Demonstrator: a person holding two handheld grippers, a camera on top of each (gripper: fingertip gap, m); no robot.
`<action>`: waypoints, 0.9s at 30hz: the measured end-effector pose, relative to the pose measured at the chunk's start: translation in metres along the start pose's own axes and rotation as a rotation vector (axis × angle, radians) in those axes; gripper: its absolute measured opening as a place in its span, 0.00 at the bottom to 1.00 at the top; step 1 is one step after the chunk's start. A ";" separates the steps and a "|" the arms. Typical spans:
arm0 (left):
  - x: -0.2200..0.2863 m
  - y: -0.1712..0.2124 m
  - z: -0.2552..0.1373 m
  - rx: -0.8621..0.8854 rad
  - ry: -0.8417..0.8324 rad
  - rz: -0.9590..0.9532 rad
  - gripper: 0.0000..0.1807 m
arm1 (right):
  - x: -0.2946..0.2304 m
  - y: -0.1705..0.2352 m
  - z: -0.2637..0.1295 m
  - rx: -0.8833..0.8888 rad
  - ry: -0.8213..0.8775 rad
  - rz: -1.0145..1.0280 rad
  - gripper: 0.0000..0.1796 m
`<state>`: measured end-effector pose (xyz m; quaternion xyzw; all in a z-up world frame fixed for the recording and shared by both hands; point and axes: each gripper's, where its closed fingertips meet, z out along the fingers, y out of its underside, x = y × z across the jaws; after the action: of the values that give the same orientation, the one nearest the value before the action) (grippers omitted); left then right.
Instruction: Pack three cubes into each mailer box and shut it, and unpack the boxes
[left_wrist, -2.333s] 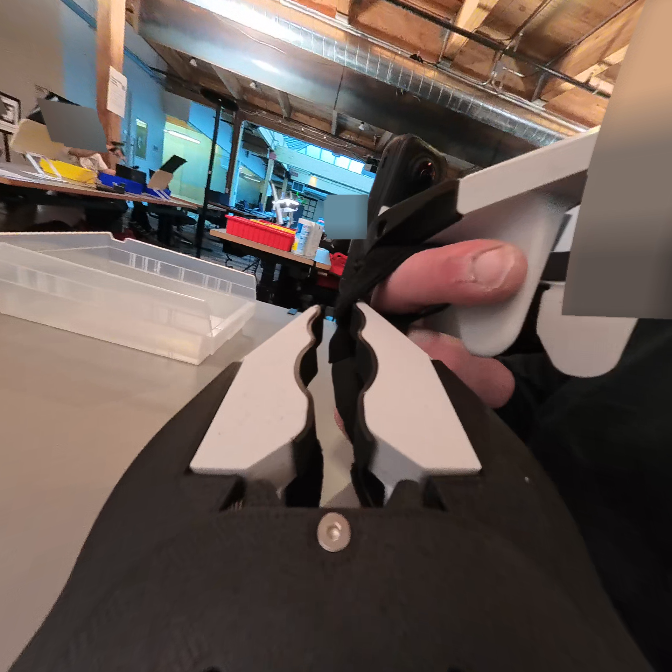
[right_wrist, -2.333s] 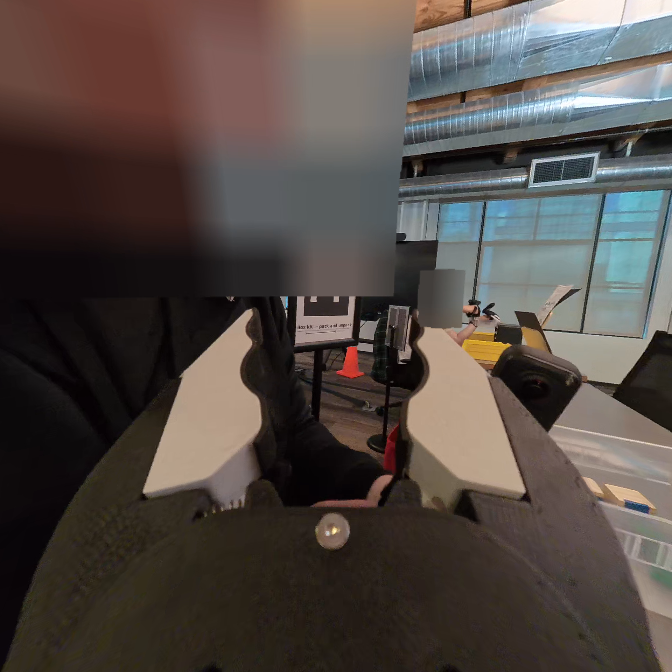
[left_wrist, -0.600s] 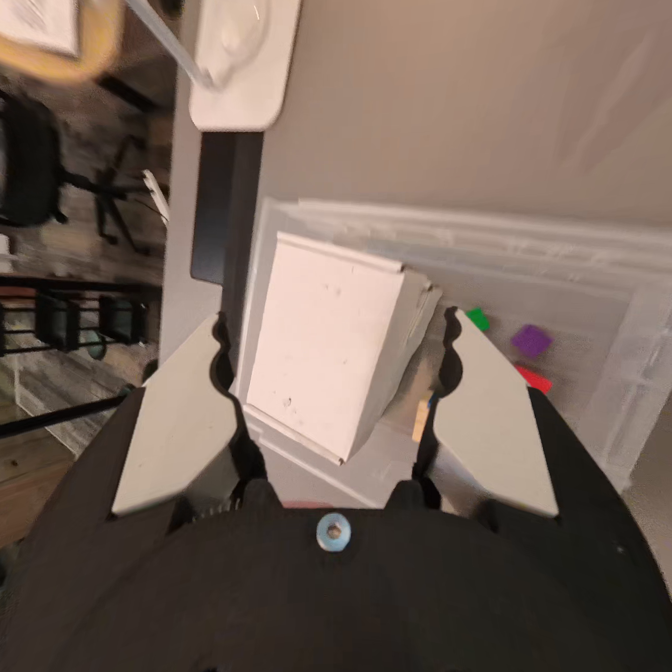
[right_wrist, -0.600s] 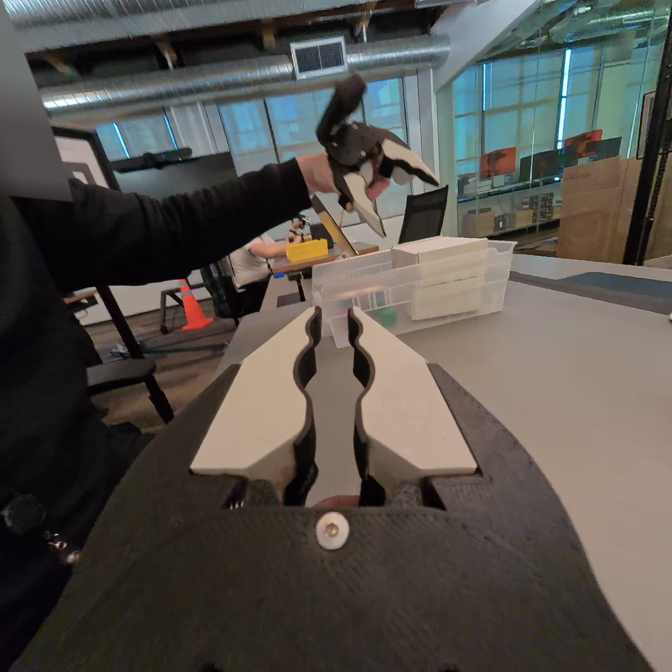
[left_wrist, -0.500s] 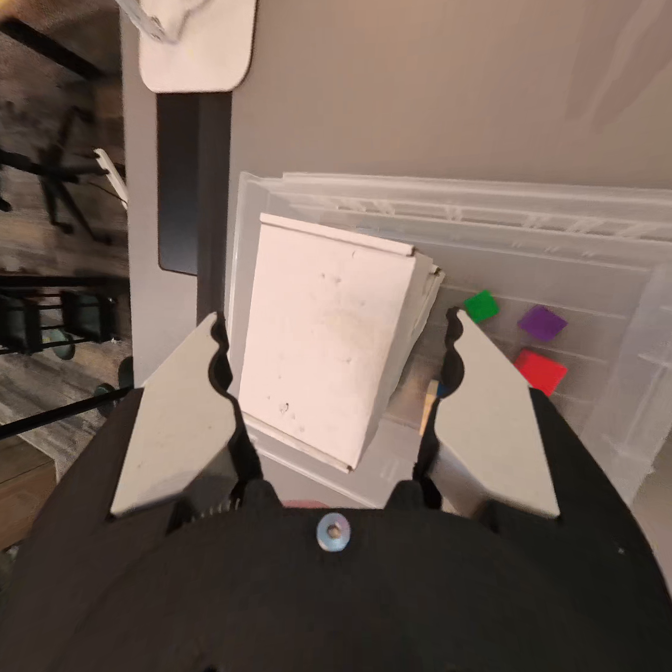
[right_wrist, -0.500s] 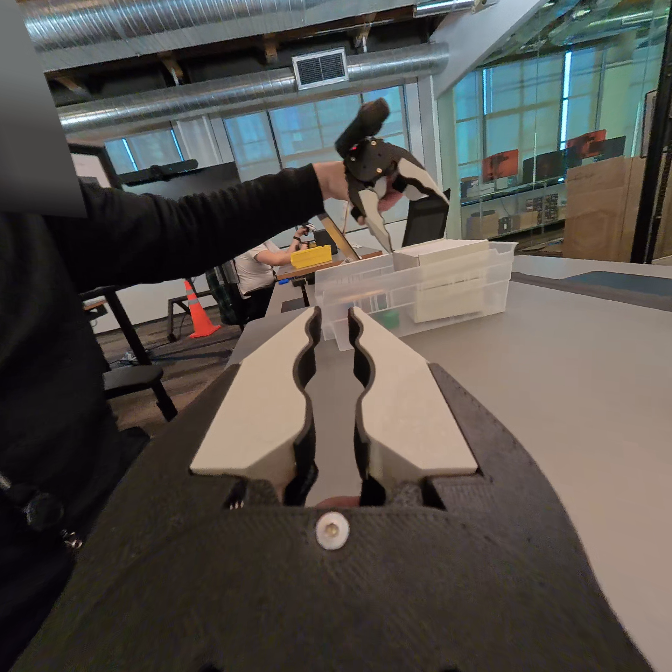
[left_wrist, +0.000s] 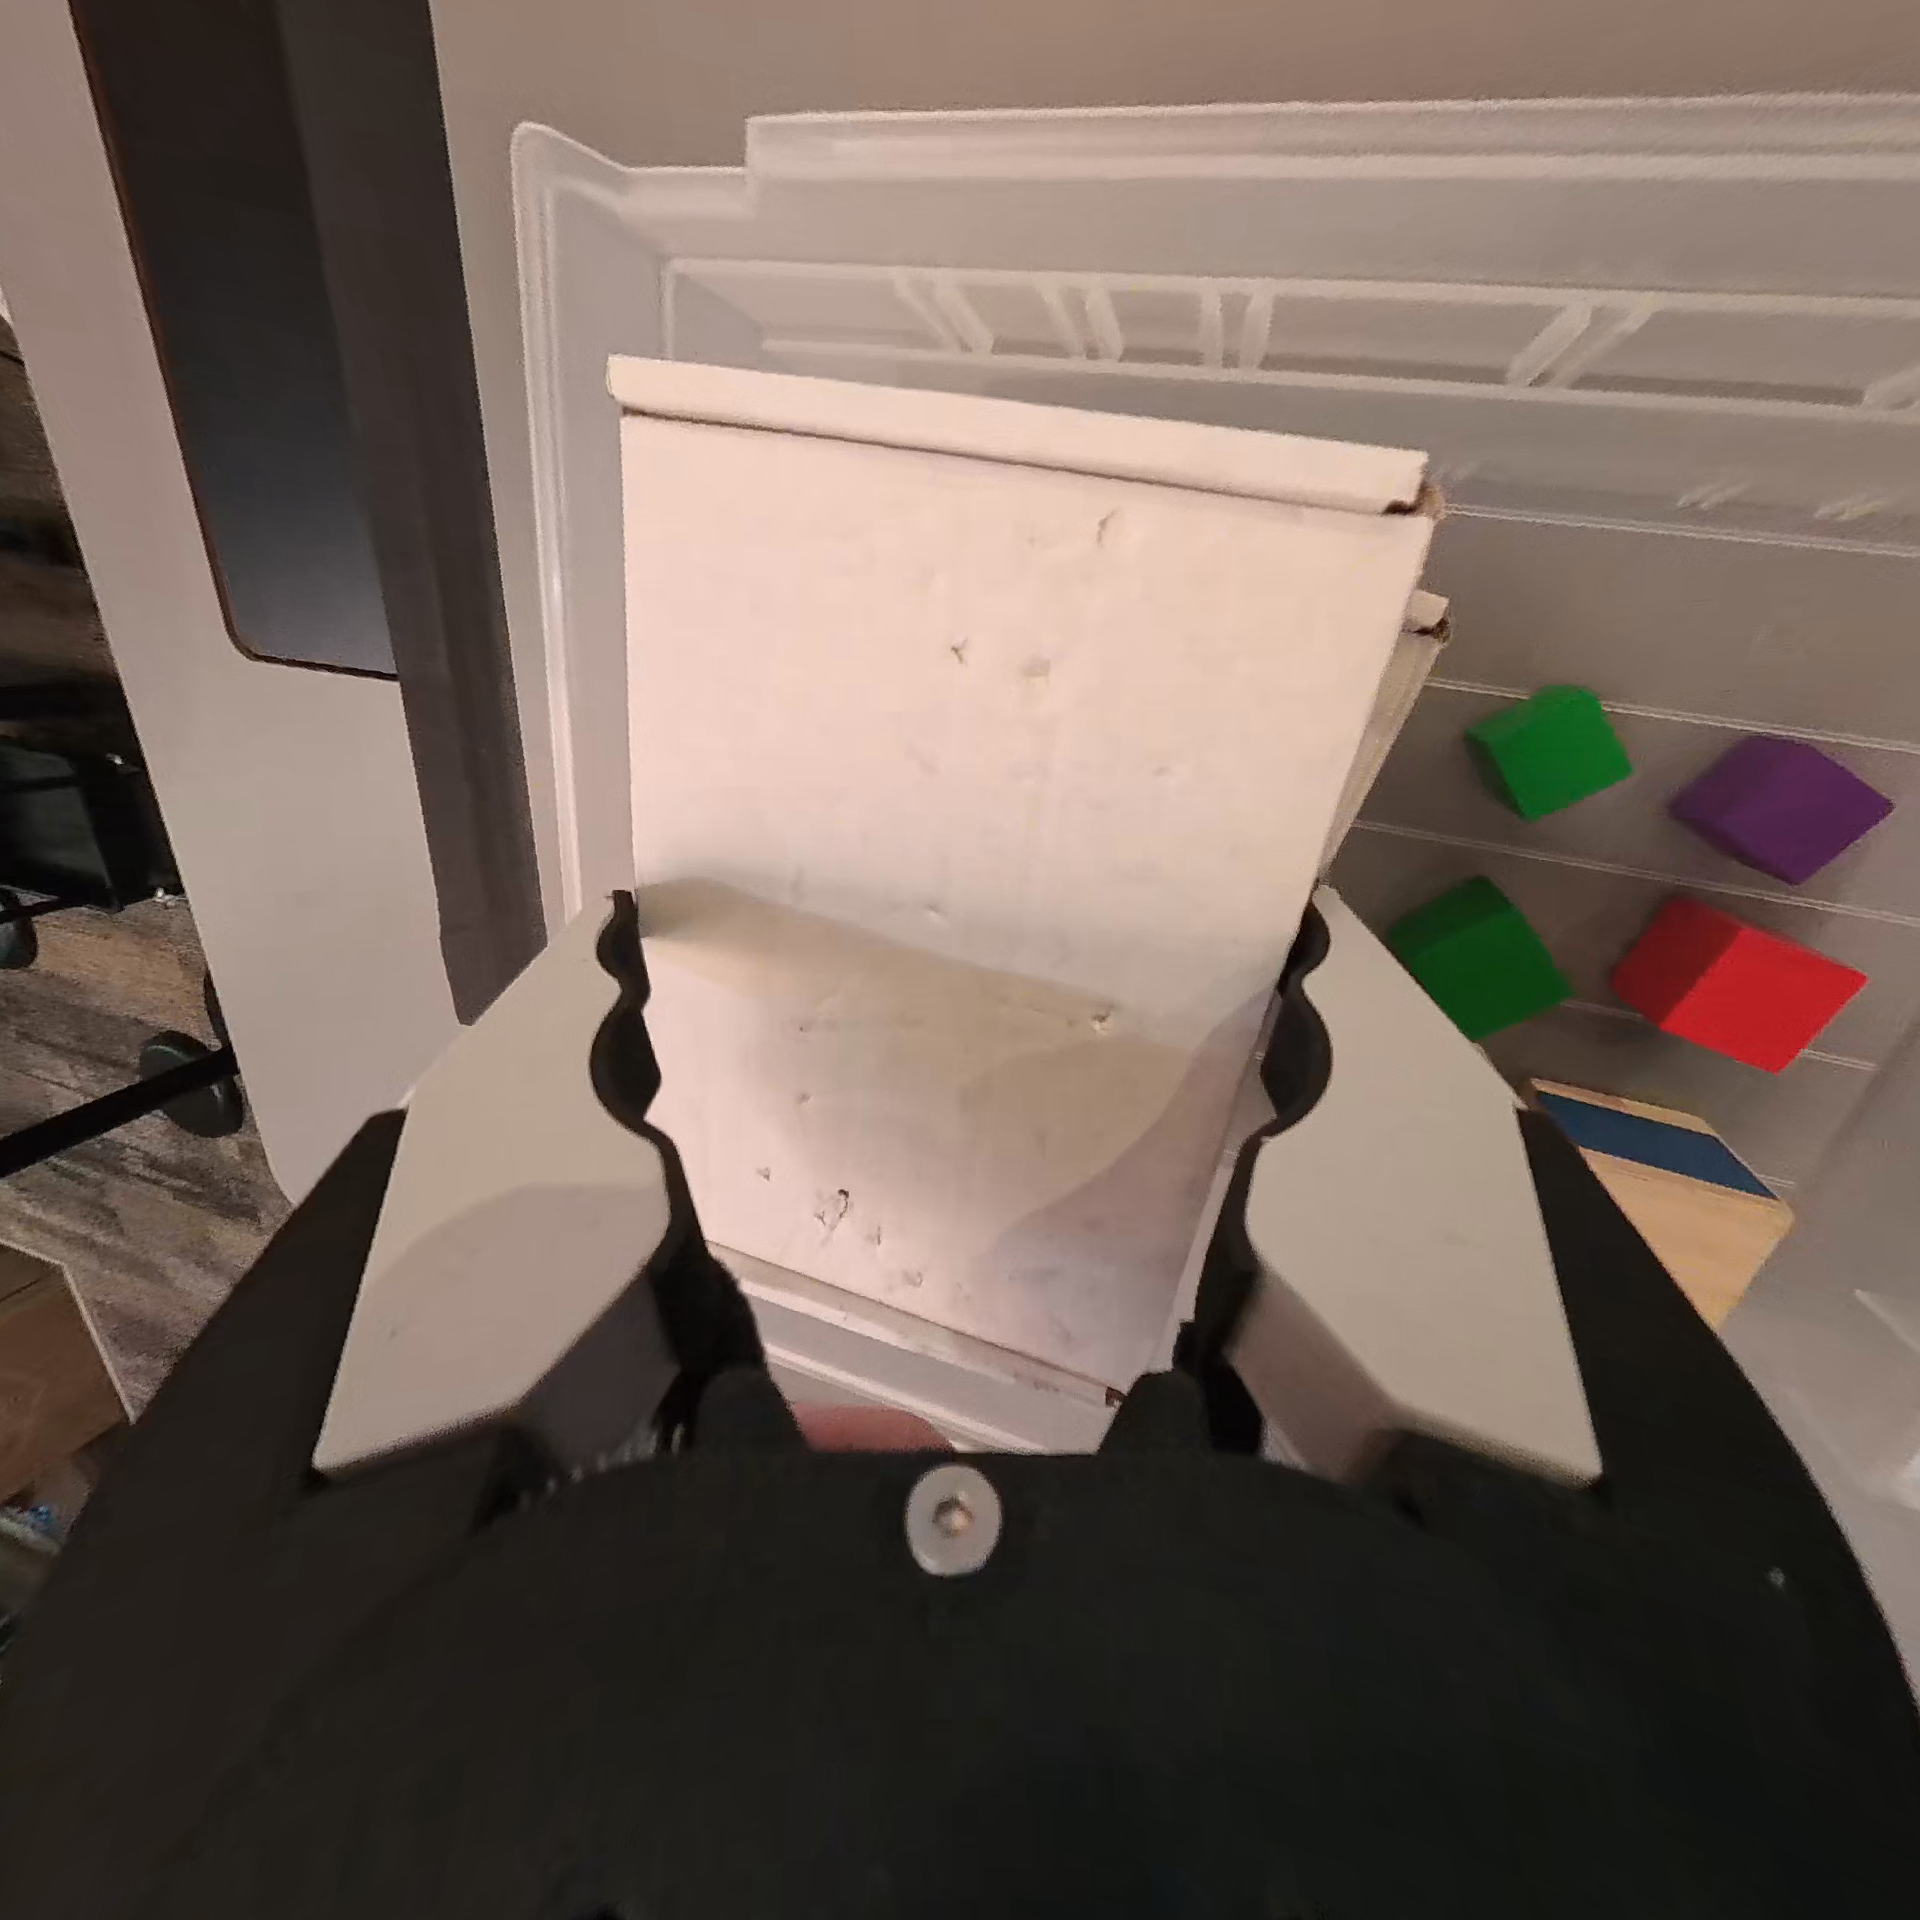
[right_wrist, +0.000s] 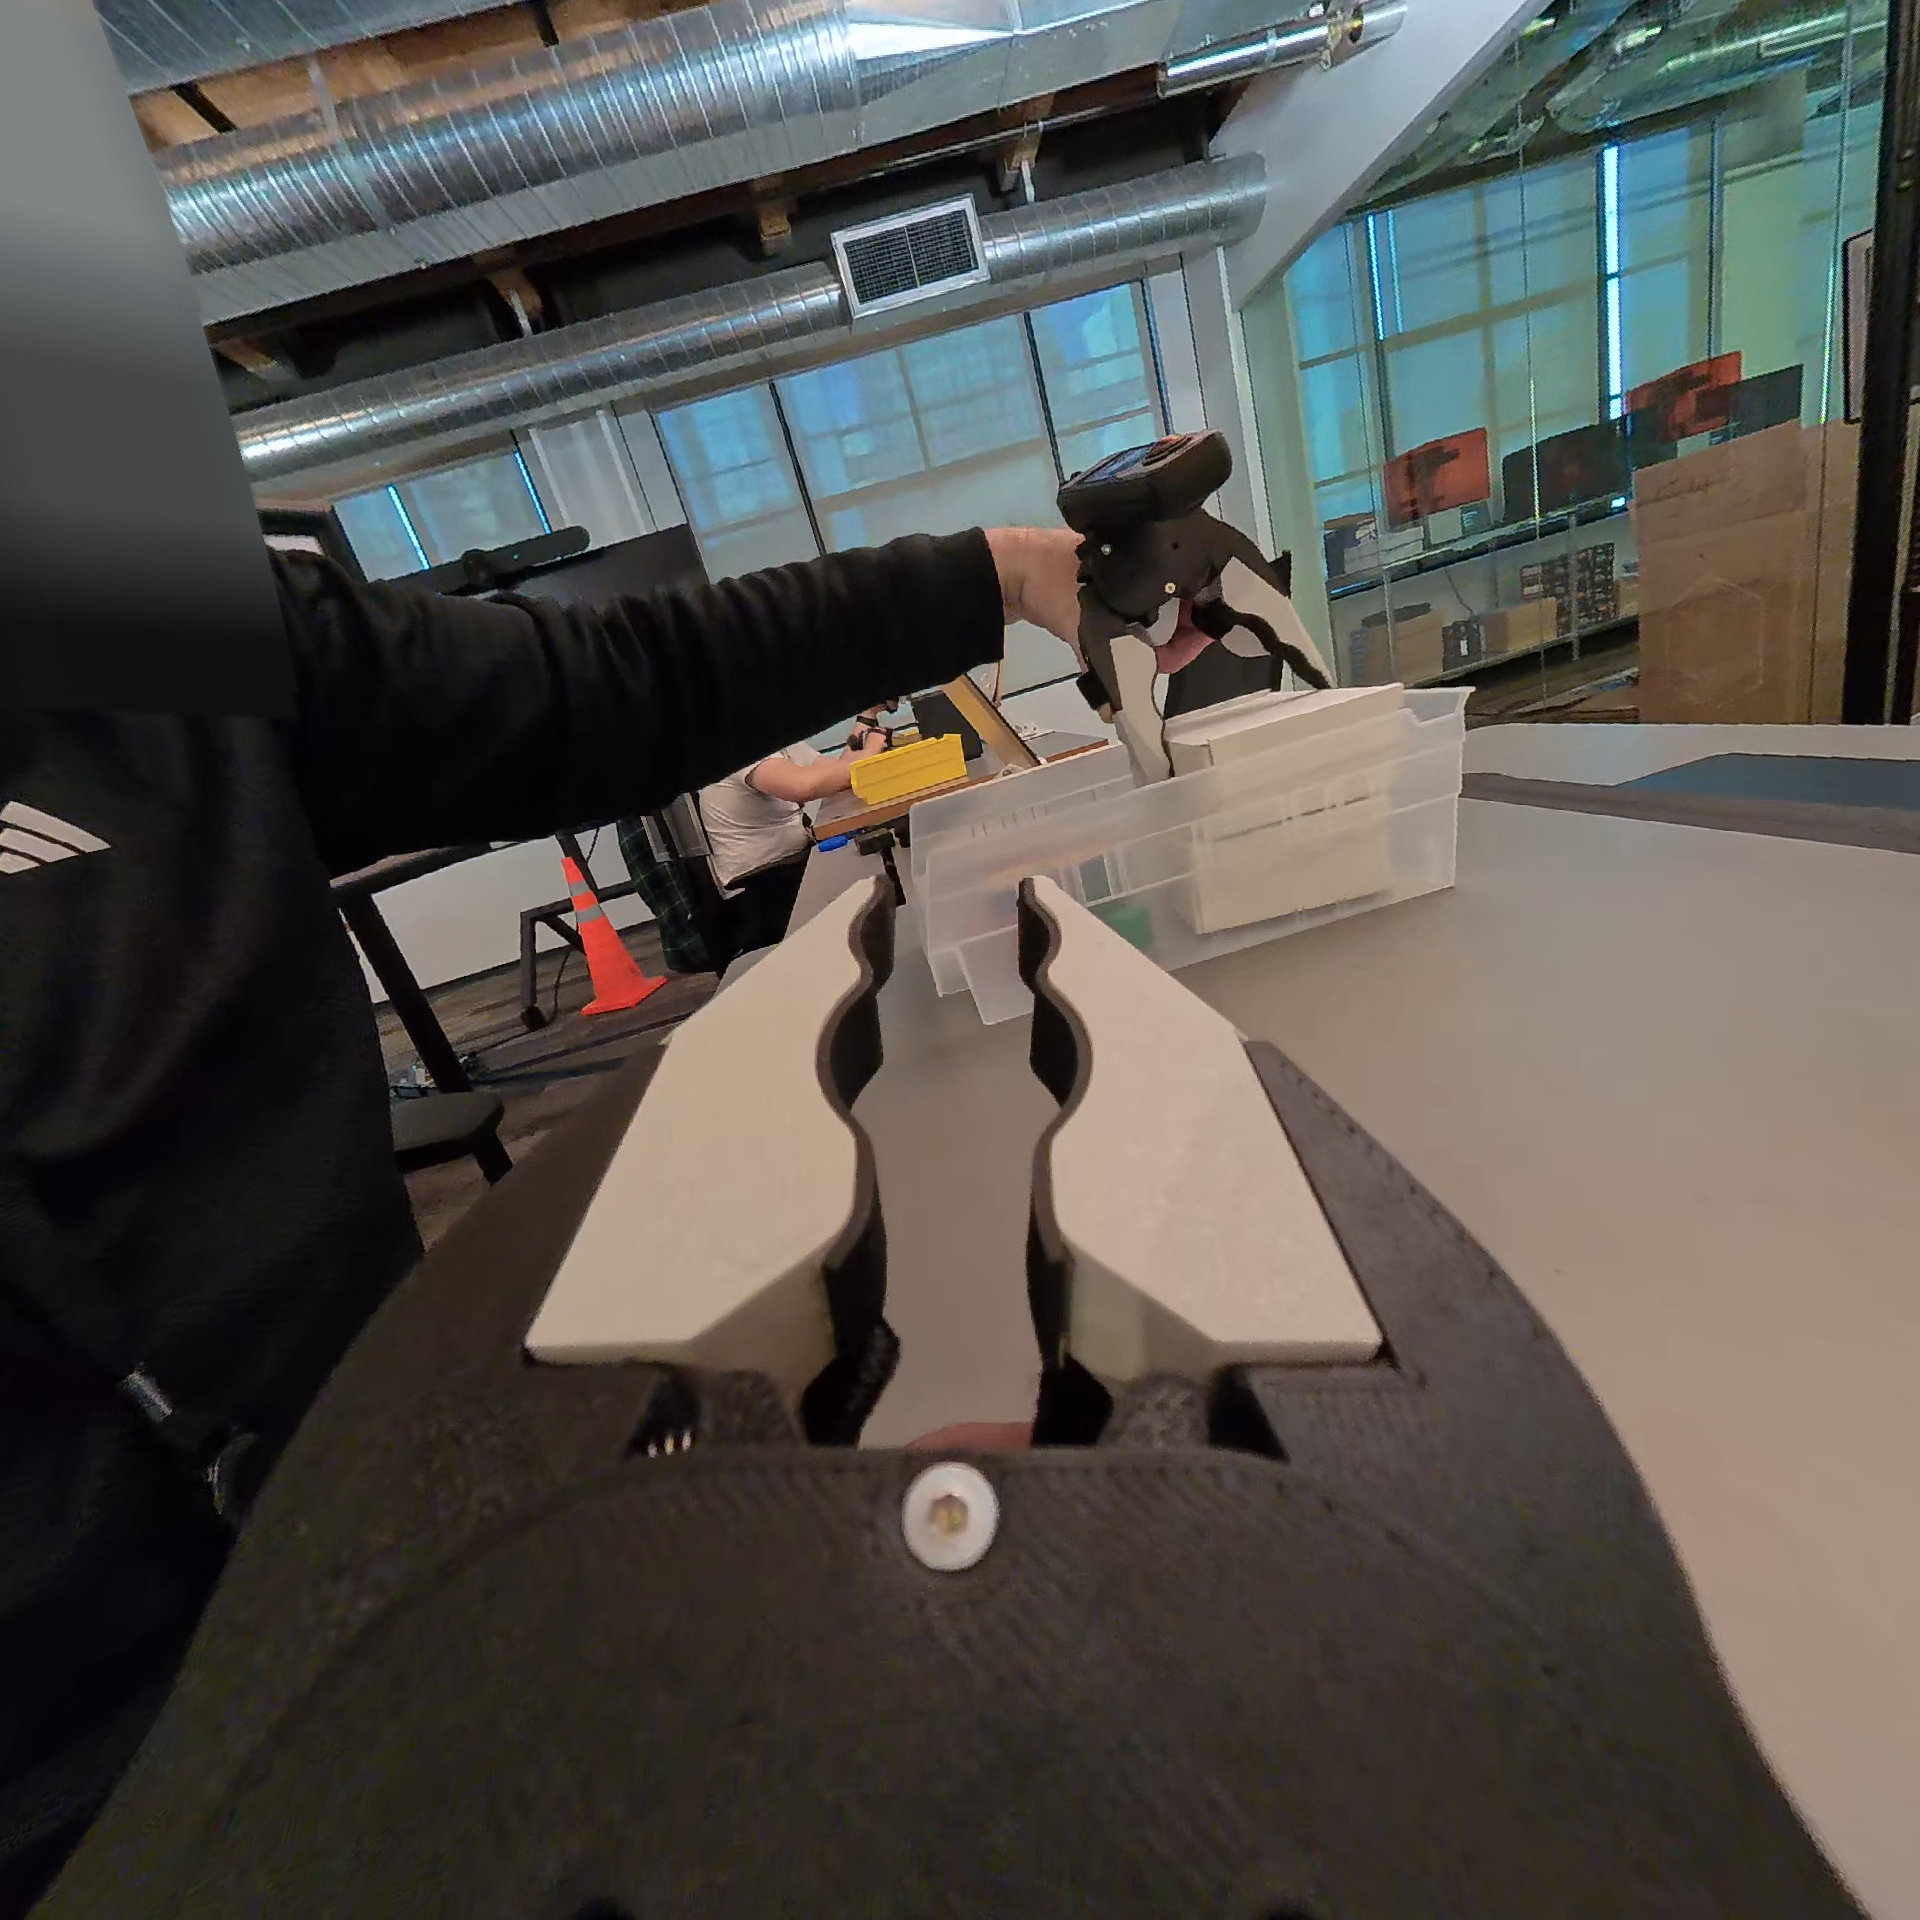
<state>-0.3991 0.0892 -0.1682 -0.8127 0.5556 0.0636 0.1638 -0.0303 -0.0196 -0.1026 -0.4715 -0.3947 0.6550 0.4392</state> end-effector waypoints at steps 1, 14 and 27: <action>0.000 0.002 -0.001 -0.014 -0.004 0.001 0.66 | 0.000 0.000 0.000 0.000 -0.003 -0.001 0.12; -0.005 -0.050 -0.089 0.136 -0.096 -0.052 0.65 | 0.003 0.004 0.005 -0.027 0.034 -0.035 0.22; 0.094 -0.264 -0.076 0.188 0.235 0.097 0.65 | -0.012 -0.041 0.017 -0.479 0.569 -1.238 0.39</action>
<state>-0.1263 0.0670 -0.0725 -0.7679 0.6129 -0.0764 0.1700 -0.0366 -0.0207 -0.0573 -0.3970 -0.5928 0.0333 0.6999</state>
